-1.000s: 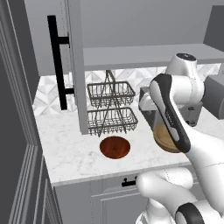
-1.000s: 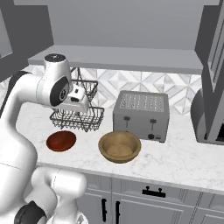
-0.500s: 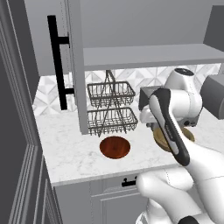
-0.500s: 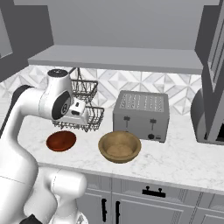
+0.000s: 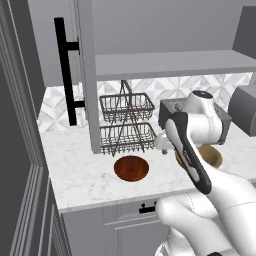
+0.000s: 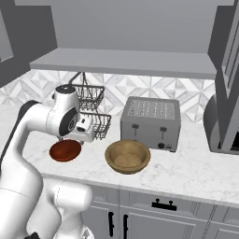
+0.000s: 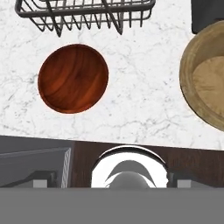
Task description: Pick up the bowls on the counter and stack them on top of one another in the open cabinet. Place the smaller bowl on top of the larger bowl.
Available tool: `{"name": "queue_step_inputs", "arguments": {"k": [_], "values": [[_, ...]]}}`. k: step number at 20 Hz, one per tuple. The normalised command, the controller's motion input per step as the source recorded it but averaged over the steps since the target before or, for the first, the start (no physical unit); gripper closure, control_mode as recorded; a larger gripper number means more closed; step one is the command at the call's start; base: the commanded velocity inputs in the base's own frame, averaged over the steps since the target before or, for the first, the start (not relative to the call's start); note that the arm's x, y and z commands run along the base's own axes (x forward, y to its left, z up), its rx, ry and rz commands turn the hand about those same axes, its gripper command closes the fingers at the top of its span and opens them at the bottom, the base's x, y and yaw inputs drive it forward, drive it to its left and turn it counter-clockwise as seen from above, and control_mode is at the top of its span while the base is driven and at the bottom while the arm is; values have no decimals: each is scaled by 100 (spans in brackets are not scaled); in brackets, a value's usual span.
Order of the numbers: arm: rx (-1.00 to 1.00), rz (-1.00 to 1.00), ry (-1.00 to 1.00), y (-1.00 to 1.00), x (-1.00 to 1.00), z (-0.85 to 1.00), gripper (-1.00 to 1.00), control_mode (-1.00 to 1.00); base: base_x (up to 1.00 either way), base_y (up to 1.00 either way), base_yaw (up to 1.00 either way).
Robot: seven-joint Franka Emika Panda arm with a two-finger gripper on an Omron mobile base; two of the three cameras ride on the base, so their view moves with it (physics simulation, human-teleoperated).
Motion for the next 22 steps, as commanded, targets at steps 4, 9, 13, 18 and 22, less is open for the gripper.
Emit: {"name": "queue_step_inputs", "arguments": {"k": [4,9,13,18,22], "values": [[2,0,0,21,1,-45,-100,-100,0,0,0],[0,-2,0,37,18,-45,-100,-100,0,0,0],[0,-2,0,40,39,-39,-100,-100,0,0,0],[0,0,0,0,35,-33,-100,-100,0,0,0],[0,0,0,0,38,-34,-100,-100,0,0,0]]}}
